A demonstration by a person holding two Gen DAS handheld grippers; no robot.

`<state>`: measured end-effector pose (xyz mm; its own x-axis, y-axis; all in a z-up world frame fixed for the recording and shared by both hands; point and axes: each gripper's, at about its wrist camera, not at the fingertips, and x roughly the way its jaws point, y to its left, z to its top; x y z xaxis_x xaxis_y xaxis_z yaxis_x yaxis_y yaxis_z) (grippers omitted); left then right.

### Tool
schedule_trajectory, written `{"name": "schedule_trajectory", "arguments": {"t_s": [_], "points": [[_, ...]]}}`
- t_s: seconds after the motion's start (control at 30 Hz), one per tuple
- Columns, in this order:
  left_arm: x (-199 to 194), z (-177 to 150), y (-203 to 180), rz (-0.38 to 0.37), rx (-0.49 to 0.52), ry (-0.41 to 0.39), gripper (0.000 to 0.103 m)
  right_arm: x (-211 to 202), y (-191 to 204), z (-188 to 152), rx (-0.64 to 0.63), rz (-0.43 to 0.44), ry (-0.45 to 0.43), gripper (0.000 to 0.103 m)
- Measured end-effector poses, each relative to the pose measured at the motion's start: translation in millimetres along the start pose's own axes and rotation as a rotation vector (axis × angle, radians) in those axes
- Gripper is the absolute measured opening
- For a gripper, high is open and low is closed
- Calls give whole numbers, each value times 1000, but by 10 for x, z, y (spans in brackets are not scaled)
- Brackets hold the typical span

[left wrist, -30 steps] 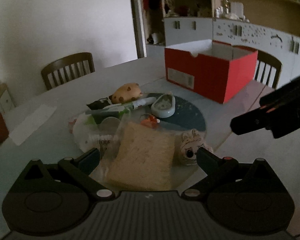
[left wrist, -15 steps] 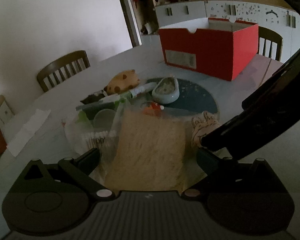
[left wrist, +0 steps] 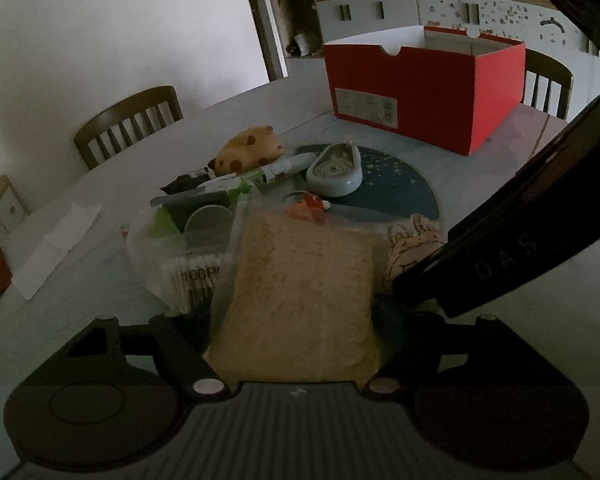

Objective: Organize objects
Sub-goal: 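Carry the bread slice and bunny figure with both tools over the red shoebox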

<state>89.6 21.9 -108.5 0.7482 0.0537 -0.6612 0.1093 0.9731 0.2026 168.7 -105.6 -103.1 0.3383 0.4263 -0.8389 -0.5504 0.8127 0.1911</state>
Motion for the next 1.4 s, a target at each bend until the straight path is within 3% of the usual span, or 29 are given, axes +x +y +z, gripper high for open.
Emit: {"name": "schedule_trajectory", "arguments": {"t_s": [0.23, 0.57, 0.97, 1.4], "points": [[-40, 33, -5, -15, -44, 18, 74, -63, -50, 20, -11, 26, -12, 34], [-261, 268, -64, -27, -115, -6, 73, -479, -376, 118, 12, 53, -65, 34], [-423, 974, -332, -63, -132, -101, 73, -998, -907, 420, 2, 49, -158, 34], [-113, 1869, -735, -111, -124, -165, 73, -1231, -1774, 808, 30, -15, -257, 34]]}}
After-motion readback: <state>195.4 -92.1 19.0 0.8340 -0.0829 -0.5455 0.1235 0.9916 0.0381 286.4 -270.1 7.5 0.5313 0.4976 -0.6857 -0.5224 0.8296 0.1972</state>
